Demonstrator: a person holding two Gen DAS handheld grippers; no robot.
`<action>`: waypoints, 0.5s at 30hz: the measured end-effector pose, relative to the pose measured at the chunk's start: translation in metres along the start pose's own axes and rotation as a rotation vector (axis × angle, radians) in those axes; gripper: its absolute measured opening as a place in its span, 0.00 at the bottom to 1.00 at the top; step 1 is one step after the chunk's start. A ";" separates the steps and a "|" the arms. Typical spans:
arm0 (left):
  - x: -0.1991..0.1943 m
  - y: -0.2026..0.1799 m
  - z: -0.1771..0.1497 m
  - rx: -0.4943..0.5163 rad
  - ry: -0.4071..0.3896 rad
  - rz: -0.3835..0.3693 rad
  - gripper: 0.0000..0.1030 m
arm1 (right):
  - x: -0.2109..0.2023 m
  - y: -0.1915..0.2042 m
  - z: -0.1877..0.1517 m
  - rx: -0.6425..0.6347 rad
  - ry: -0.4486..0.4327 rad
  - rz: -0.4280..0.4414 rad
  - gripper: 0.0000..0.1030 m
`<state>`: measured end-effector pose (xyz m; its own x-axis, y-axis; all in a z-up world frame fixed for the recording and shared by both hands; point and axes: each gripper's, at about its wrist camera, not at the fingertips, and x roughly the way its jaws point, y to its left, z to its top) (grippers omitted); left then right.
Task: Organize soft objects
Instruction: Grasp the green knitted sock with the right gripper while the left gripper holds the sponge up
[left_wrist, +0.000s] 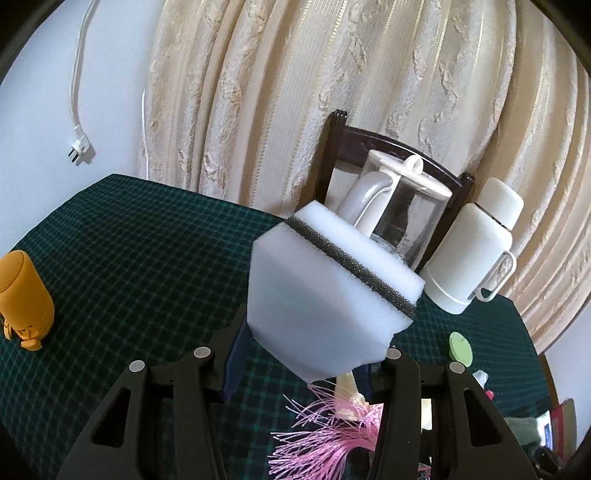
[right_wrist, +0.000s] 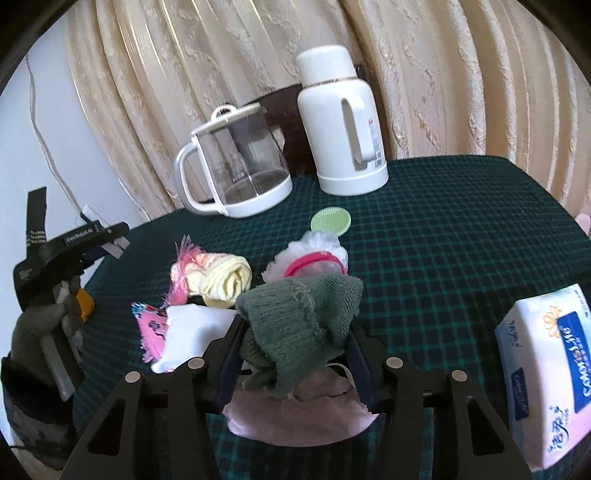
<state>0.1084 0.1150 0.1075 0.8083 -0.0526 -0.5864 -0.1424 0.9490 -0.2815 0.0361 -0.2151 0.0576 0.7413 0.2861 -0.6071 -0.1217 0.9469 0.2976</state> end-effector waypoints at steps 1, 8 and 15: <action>-0.002 -0.001 0.000 0.001 -0.003 -0.003 0.48 | -0.005 0.001 0.000 0.003 -0.013 0.001 0.53; -0.012 -0.007 0.002 0.012 -0.021 -0.028 0.48 | -0.036 -0.004 0.001 0.031 -0.086 -0.014 0.53; -0.022 -0.018 -0.001 0.038 -0.034 -0.053 0.48 | -0.065 -0.021 0.006 0.063 -0.169 -0.072 0.53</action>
<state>0.0931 0.0987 0.1247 0.8333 -0.0927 -0.5451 -0.0780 0.9563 -0.2819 -0.0057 -0.2541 0.0954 0.8477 0.1842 -0.4974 -0.0266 0.9513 0.3070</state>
